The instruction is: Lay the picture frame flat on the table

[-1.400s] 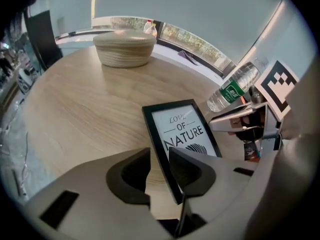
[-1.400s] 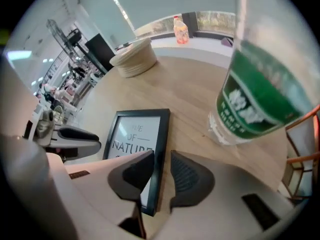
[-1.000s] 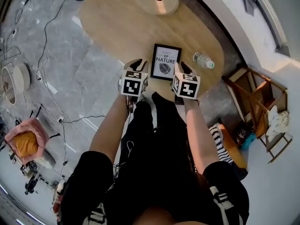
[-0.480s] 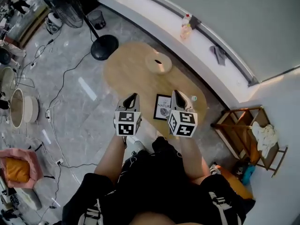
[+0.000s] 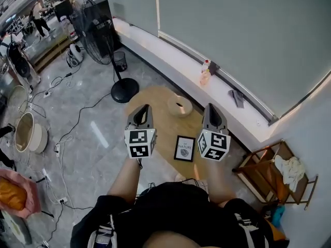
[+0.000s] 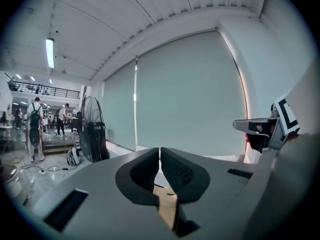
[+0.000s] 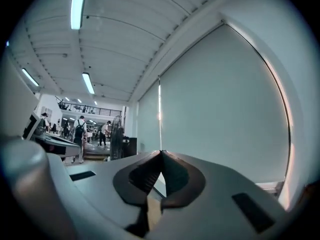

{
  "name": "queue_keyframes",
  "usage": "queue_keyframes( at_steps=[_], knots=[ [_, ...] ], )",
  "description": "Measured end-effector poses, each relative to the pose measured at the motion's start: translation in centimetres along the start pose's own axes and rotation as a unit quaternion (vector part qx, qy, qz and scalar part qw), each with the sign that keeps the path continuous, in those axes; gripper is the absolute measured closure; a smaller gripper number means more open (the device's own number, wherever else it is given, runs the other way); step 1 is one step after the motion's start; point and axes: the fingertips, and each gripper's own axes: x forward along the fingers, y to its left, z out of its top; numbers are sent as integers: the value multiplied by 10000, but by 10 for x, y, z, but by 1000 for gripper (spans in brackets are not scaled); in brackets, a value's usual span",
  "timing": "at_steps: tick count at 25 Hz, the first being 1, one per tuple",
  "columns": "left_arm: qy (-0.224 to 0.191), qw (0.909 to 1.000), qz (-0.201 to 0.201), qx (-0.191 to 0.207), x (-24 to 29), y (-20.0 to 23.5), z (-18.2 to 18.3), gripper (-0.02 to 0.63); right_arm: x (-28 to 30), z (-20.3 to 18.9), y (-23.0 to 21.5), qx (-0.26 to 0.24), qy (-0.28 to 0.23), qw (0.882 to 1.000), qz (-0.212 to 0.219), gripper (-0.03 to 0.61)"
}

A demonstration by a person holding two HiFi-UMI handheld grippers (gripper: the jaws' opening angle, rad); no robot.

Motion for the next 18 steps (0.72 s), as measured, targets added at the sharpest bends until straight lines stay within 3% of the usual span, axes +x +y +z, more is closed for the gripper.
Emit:
queue_keyframes(
  at_steps=[5, 18],
  knots=[
    [-305, 9995, 7, 3, -14, 4, 24, 586, -12, 15, 2, 68, -111, 9999, 93, 566],
    [-323, 9995, -39, -14, -12, 5, 23, 584, -13, 16, 9, 10, -88, 10000, 33, 565]
  ],
)
